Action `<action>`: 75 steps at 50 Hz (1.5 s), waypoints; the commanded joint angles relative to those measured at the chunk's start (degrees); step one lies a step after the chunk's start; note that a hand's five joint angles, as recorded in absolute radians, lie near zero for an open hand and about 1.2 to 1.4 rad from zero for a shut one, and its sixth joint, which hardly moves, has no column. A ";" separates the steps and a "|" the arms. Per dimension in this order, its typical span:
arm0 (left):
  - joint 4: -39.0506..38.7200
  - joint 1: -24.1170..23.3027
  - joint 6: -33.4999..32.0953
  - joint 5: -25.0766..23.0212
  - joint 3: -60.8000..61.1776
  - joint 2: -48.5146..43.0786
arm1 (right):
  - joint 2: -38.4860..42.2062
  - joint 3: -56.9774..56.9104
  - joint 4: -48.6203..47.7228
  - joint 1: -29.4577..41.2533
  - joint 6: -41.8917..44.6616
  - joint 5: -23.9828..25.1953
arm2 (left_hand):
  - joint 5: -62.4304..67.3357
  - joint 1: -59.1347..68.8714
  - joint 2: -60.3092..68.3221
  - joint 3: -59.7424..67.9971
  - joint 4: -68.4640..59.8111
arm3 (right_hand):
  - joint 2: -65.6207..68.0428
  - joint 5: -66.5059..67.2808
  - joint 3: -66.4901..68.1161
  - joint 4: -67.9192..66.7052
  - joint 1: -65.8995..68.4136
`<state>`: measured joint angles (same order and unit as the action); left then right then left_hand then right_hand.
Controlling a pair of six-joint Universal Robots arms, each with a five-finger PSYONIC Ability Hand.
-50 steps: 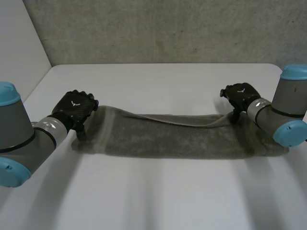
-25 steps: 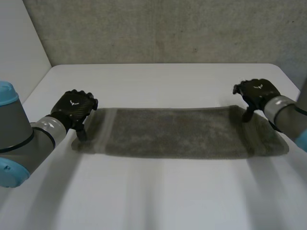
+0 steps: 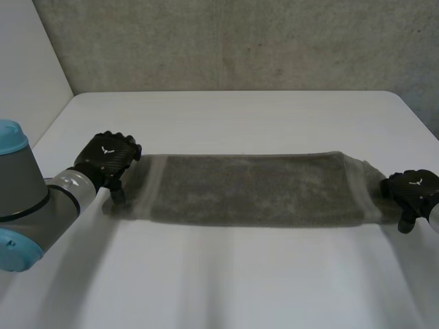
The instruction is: Fold the towel.
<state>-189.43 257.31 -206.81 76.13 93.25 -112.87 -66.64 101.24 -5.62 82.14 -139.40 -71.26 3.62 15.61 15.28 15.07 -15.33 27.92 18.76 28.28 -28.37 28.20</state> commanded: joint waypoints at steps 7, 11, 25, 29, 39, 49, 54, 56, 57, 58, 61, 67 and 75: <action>-0.06 -0.06 0.09 -0.02 0.09 -0.07 | 6.16 -1.22 -6.51 -0.84 0.27 5.43 | -0.54 -2.54 -2.21 -1.99 2.26 | 42.00 41.16 41.65 -41.56 41.73; -0.06 -0.06 0.09 -0.02 0.09 -0.07 | 6.08 -1.40 -6.51 -0.75 0.19 5.43 | -0.54 -2.54 -2.21 -1.99 2.26 | 52.05 51.21 51.70 -51.61 51.77; -0.06 0.20 0.09 0.07 0.45 0.01 | -1.04 -7.62 -5.72 -10.95 -0.87 4.73 | -0.54 -2.54 -2.21 -1.99 2.26 | 52.08 51.24 51.72 -51.63 51.80; -0.06 0.29 0.18 0.07 0.10 0.10 | -1.39 -13.86 -2.92 -10.69 -1.31 4.55 | -0.71 -2.71 -2.37 -2.16 2.43 | 52.08 51.24 51.72 -51.63 51.80; 0.03 0.91 3.25 -0.28 -0.78 2.82 | 2.63 -31.34 7.02 15.10 -7.80 2.98 | -0.54 -2.54 -2.20 -1.99 2.26 | 52.08 51.24 51.72 -51.63 51.80; 0.03 0.91 4.40 -0.11 -0.87 4.76 | 14.25 -44.99 7.38 44.42 -10.54 -3.27 | -0.71 -2.71 -2.37 -2.16 2.43 | 52.08 51.24 51.72 -51.63 51.80; 0.03 1.00 4.40 -0.02 -0.78 4.58 | 20.14 -46.66 7.73 50.66 -9.75 -3.62 | -0.88 -2.88 -2.54 -2.33 2.59 | 52.08 51.24 51.72 -51.63 51.80; 0.03 0.56 4.40 -0.02 -0.70 3.88 | 22.33 -46.40 8.43 51.36 -9.75 -3.62 | -1.05 -3.04 -2.71 -2.49 2.76 | -14.54 -15.38 -14.89 14.99 -14.82; 0.03 0.56 4.40 -0.02 -0.70 3.88 | 22.34 -46.40 8.43 51.36 -9.75 -3.62 | -1.05 -3.05 -2.71 -2.50 2.76 | -14.98 -15.82 -15.33 15.42 -15.25; 0.03 0.30 4.40 -0.02 -0.70 3.79 | 22.34 -45.97 8.78 51.28 -9.66 -3.71 | -1.05 -3.05 -2.71 -2.50 2.76 | -17.92 -18.76 -18.28 18.37 -18.20; -0.06 -0.06 4.48 -0.11 -0.87 3.71 | 21.38 -45.79 10.27 50.23 -9.83 -3.88 | -1.21 -3.21 -2.88 -2.66 2.93 | -17.92 -18.76 -18.28 18.37 -18.20; -0.06 -3.21 5.53 -0.11 -3.85 2.92 | 13.49 -41.85 13.26 43.65 -12.46 -3.89 | -0.88 -2.88 -2.54 -2.33 2.59 | -17.92 -18.76 -18.28 18.37 -18.20; 0.03 -7.61 6.16 -0.19 -6.23 0.90 | 3.81 -24.65 10.38 34.24 -16.51 -3.36 | 0.13 -1.87 -1.54 -1.32 1.59 | -17.92 -18.76 -18.28 18.37 -18.20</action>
<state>-189.47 253.08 -200.94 76.12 88.62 -110.30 -55.15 62.52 7.38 123.91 -152.80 -74.99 3.65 15.61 15.28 15.07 -15.33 13.60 3.36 13.71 -14.31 13.10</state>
